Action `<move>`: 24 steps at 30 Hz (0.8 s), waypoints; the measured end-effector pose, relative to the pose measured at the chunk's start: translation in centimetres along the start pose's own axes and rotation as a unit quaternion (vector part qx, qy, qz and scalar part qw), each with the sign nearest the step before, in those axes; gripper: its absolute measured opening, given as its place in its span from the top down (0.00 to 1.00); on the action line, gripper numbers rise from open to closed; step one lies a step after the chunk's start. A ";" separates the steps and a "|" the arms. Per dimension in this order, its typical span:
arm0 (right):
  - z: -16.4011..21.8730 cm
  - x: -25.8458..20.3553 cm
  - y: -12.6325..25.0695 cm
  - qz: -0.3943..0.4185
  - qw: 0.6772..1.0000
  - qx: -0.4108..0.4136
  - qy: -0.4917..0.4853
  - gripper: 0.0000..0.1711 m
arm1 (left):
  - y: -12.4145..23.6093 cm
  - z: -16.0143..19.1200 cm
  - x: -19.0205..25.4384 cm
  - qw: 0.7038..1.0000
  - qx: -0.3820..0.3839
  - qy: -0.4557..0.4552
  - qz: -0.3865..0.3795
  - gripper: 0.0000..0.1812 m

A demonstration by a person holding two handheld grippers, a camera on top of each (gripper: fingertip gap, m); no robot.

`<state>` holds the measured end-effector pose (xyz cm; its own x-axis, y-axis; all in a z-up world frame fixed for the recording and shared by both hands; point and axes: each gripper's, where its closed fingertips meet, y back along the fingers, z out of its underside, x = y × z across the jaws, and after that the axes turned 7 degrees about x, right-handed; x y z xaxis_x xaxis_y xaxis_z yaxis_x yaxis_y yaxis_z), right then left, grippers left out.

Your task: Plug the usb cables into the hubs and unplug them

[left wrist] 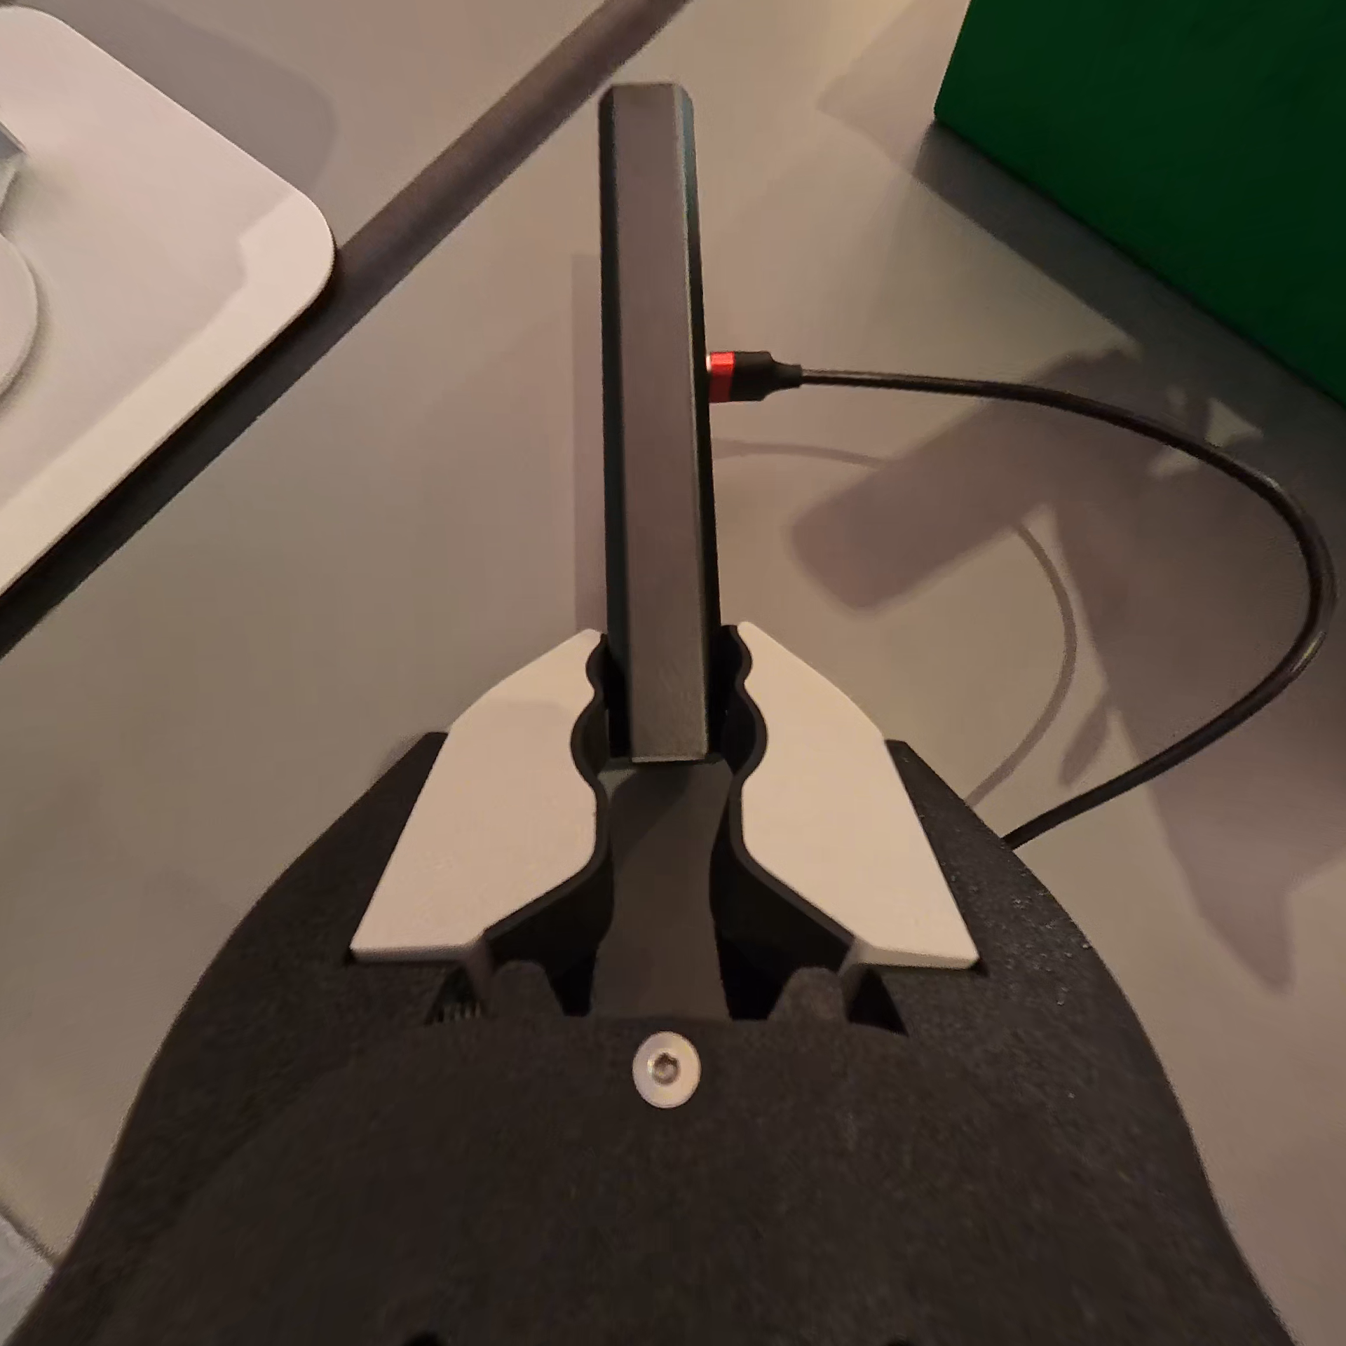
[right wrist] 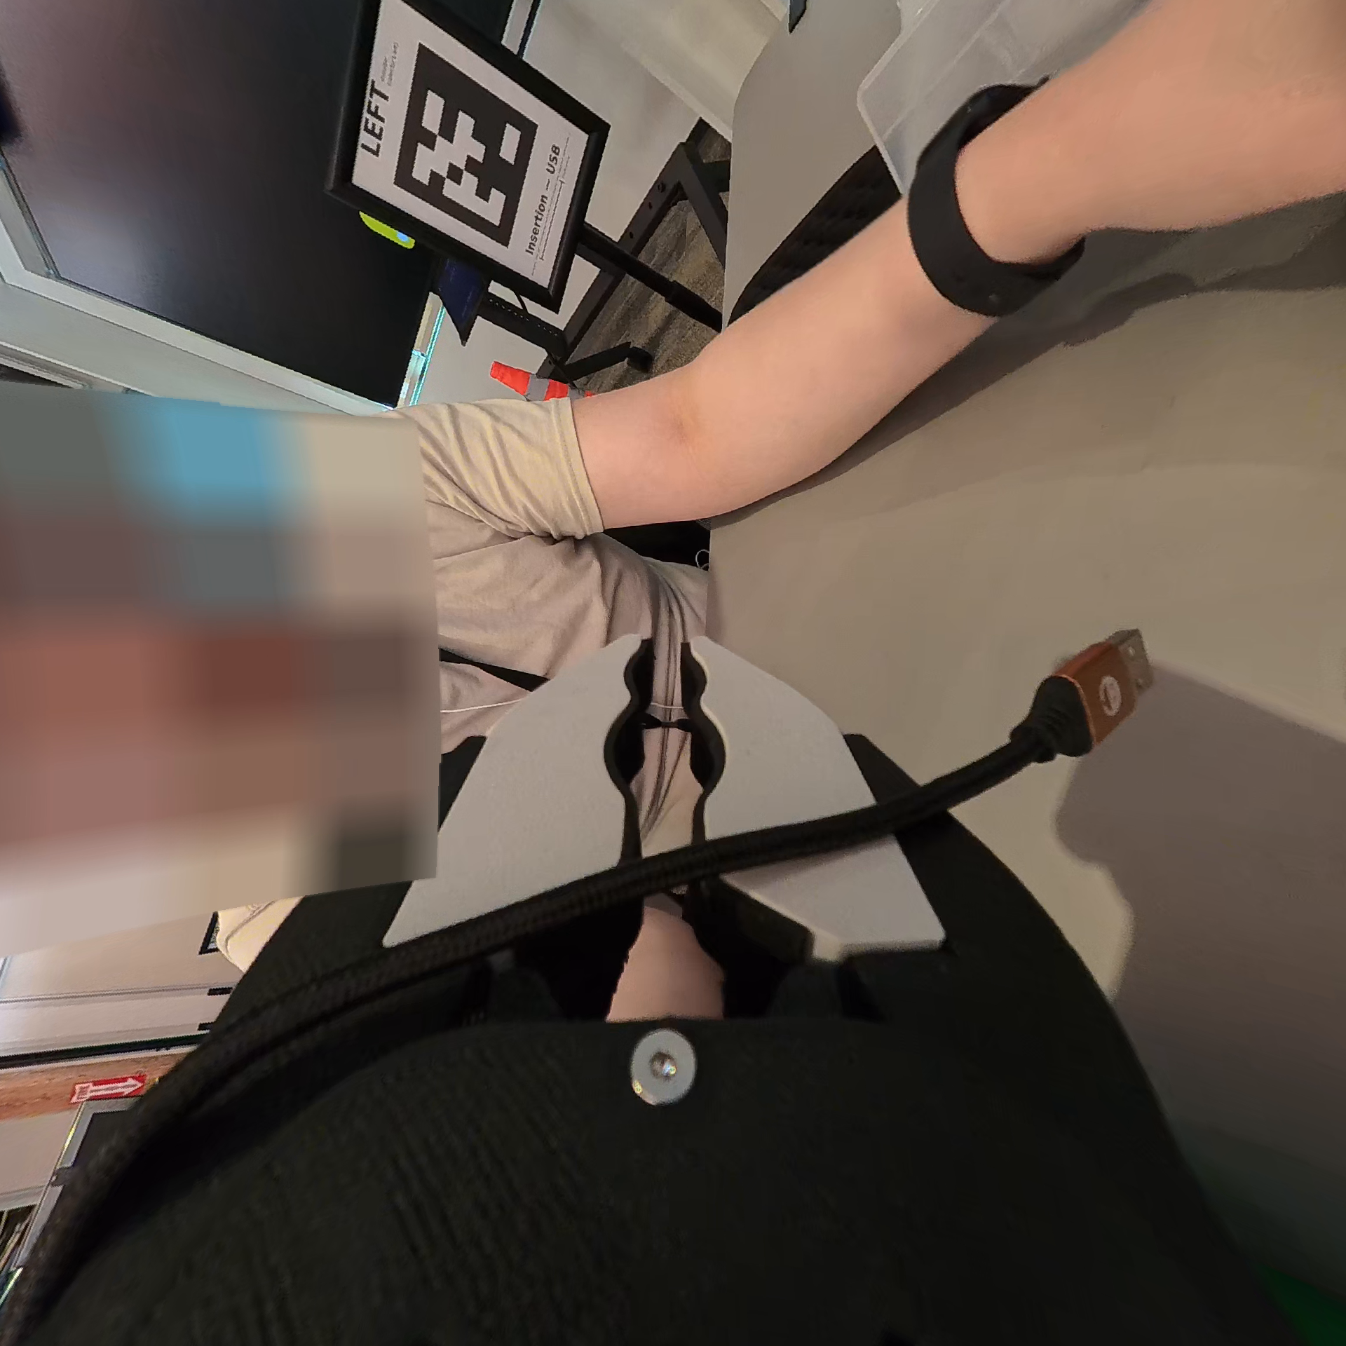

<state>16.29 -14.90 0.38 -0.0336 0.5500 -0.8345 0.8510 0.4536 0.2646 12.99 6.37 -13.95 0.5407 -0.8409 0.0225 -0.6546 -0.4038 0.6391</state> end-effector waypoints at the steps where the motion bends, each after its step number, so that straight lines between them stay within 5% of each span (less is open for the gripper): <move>1: 0.1 0.0 0.0 0.001 1.000 -0.001 0.000 0.96 | 0.3 0.3 0.1 1.000 -0.014 -0.005 0.006 0.85; 6: 0.1 0.2 0.4 0.002 1.000 0.004 0.000 0.96 | 2.9 2.8 0.5 0.992 -0.120 -0.001 0.042 0.85; 9: -0.1 0.6 0.5 0.003 1.000 0.009 -0.006 0.96 | 3.3 2.8 0.6 0.991 -0.120 -0.009 0.049 0.85; 17: -1.3 0.9 0.6 -0.006 0.999 0.031 0.007 0.96 | 7.7 -4.7 0.6 0.997 0.066 -0.017 0.029 0.80; 21: -2.8 -1.4 1.2 -0.049 0.994 0.068 0.064 0.96 | 14.1 -10.8 8.1 0.953 0.234 -0.129 0.143 0.76; 24: -3.7 -3.3 1.7 -0.074 0.987 0.097 0.100 0.96 | 17.2 -11.9 13.0 0.918 0.279 -0.200 0.197 0.76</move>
<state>15.88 -13.30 5.35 -0.2510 0.6242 -0.7398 0.9131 0.4064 0.0331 14.99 -7.24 6.49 0.0403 -0.9814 -0.1878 -0.9870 -0.0684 0.1455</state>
